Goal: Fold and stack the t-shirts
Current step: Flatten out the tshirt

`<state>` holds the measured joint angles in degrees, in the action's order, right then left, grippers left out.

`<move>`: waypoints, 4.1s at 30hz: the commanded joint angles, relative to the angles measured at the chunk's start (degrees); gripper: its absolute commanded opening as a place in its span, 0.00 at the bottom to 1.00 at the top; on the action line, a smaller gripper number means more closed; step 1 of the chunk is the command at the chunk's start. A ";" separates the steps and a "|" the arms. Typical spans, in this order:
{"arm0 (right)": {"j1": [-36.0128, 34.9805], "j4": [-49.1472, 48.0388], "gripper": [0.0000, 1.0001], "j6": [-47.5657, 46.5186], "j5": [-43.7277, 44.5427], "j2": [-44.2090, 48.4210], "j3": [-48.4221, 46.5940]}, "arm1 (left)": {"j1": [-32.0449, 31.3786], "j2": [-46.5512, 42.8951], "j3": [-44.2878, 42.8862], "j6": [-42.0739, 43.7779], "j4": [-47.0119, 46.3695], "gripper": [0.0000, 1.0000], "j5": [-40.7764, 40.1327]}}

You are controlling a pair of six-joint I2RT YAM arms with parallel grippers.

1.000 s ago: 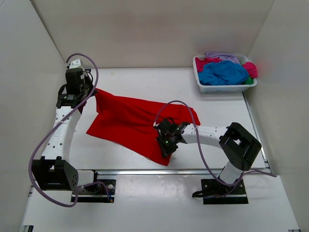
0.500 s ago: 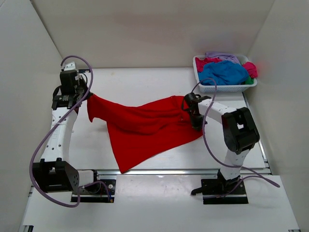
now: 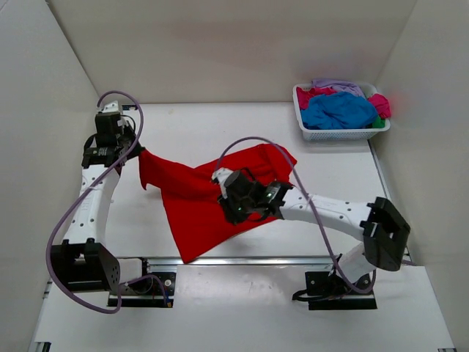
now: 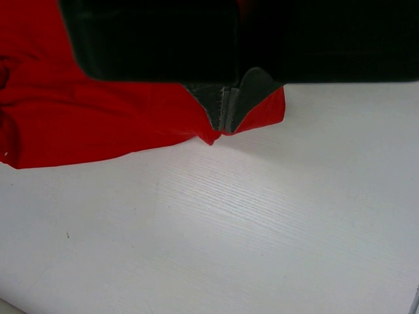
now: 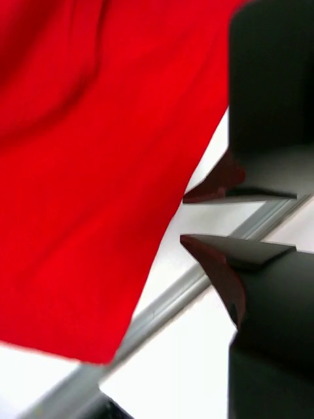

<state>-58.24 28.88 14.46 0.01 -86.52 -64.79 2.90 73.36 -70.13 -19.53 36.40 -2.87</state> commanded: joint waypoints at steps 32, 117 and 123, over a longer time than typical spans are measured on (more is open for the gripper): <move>-23.24 -9.12 0.27 -4.70 7.36 -36.43 -22.21 | 6.07 5.48 -3.44 0.46 -0.98 0.00 6.48; 38.82 -0.40 0.00 -4.79 -15.04 18.67 -22.84 | -63.97 17.76 17.51 -35.06 -48.20 0.72 10.79; 33.46 -1.64 0.00 -5.40 -11.62 16.83 -23.18 | -68.37 25.94 11.43 -37.77 -45.46 0.84 5.16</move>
<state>-22.76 31.66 10.17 -14.79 -69.65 -87.07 -63.83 97.19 -57.01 -55.79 -10.98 5.61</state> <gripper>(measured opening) 0.007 0.828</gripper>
